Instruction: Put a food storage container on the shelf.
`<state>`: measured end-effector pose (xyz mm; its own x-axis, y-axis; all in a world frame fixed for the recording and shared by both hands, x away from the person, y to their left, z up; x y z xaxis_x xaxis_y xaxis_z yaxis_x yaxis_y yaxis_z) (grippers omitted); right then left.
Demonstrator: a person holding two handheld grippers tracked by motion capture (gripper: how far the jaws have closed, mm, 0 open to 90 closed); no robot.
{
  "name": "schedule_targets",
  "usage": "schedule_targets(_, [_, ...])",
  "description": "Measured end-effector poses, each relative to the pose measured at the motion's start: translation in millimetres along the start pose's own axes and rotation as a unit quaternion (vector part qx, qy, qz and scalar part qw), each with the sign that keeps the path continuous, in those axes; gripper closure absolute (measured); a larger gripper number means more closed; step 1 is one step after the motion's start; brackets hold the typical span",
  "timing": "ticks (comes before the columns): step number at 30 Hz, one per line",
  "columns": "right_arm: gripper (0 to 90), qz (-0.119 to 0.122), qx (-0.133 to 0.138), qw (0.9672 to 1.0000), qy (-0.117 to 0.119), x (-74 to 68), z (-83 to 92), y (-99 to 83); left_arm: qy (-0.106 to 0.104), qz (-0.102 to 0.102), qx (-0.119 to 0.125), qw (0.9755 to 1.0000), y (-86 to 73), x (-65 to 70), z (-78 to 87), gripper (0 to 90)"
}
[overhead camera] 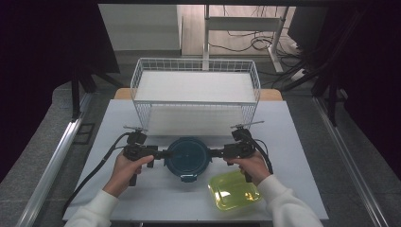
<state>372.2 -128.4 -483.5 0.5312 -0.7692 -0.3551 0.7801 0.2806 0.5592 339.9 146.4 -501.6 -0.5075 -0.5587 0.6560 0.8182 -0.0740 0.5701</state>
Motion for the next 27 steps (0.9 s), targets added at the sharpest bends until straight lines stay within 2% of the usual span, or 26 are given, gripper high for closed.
schedule_targets(2, [8.9,0.001,-0.005,1.0,0.0,-0.2,-3.6,-0.3,0.008,0.003,-0.003,1.0,-1.8,-5.3,-1.1,8.1])
schedule_targets(3, [8.9,-0.003,-0.016,0.9999,0.003,-0.9,-10.7,-1.4,0.001,0.016,-0.003,0.9999,-3.7,-9.8,-3.2,8.3])
schedule_targets(8, [9.9,-0.015,-0.034,0.9992,0.015,0.0,-27.4,-3.5,-0.009,0.033,-0.011,0.9994,-8.4,-17.5,-10.5,8.8])
schedule_targets(10, [10.6,-0.022,-0.036,0.9989,0.021,0.4,-31.8,-2.9,-0.012,0.033,-0.014,0.9993,-9.2,-18.8,-12.4,8.9])
schedule_targets(13, [11.1,-0.028,-0.042,0.9984,0.026,0.7,-37.6,-3.2,-0.02,0.044,-0.017,0.9987,-11.1,-21.4,-16.7,9.8])
schedule_targets(17, [11.6,-0.034,-0.047,0.9979,0.03,1.6,-43.0,-3.2,-0.018,0.052,-0.023,0.9982,-14.7,-24.3,-21.3,10.2])
schedule_targets(21, [12.4,-0.045,-0.055,0.9968,0.037,2.9,-47.9,-3.1,-0.029,0.063,-0.024,0.9973,-16.7,-24.8,-25.3,11.6])
schedule_targets(25, [13.1,-0.046,-0.063,0.9964,0.035,3.1,-51.8,-4.7,-0.033,0.069,-0.027,0.9967,-18.3,-25.8,-27.9,13.3])
schedule_targets(27, [15.2,-0.052,-0.066,0.9957,0.039,3.2,-53.8,-4.5,-0.044,0.078,-0.032,0.9955,-20.4,-26.0,-30.8,14.5])
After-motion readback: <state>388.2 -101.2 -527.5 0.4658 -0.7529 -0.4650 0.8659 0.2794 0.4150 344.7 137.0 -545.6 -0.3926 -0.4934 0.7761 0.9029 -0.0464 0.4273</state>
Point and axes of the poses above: each handheld gripper's, and its own axes: z roughly backward along the jaws, y roughly out of its top, x roughly to its right, the point moved 5 cm from there along -z, roughly forward along the jaws, and after that the axes turned 9 degrees about -y, right-handed, at the moved point
